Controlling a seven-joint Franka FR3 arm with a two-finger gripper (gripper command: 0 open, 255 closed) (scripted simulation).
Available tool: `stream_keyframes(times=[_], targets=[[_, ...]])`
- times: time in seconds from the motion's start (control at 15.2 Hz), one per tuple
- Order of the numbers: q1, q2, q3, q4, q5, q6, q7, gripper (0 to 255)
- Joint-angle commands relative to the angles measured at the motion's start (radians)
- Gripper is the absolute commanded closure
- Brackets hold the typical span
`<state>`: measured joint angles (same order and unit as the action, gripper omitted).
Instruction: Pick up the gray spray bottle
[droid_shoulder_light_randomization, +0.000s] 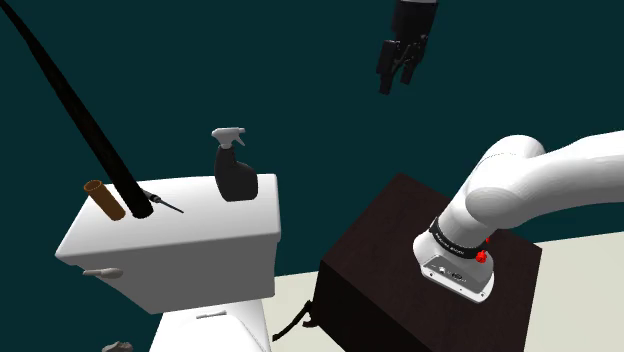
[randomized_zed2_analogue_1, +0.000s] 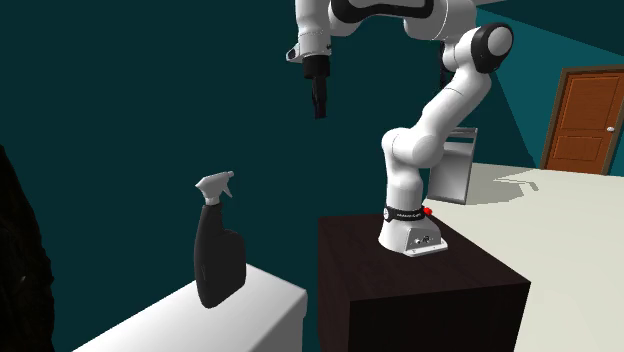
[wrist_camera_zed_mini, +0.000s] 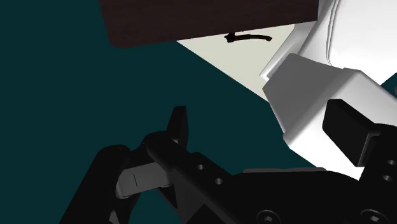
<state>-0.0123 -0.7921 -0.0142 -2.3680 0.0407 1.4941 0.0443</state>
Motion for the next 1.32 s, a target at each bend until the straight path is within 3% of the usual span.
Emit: stream_keyframes(times=[0.0, 0.66, 1.25], targets=[[0.0, 0.0, 0.0, 0.0, 0.0, 0.0, 0.0, 0], [0.127, 0.127, 0.011, -0.164, 0.075, 0.472, -0.192, 0], [0.27, 0.35, 0.018, -0.191, 0.182, 0.878, -0.402, 0]])
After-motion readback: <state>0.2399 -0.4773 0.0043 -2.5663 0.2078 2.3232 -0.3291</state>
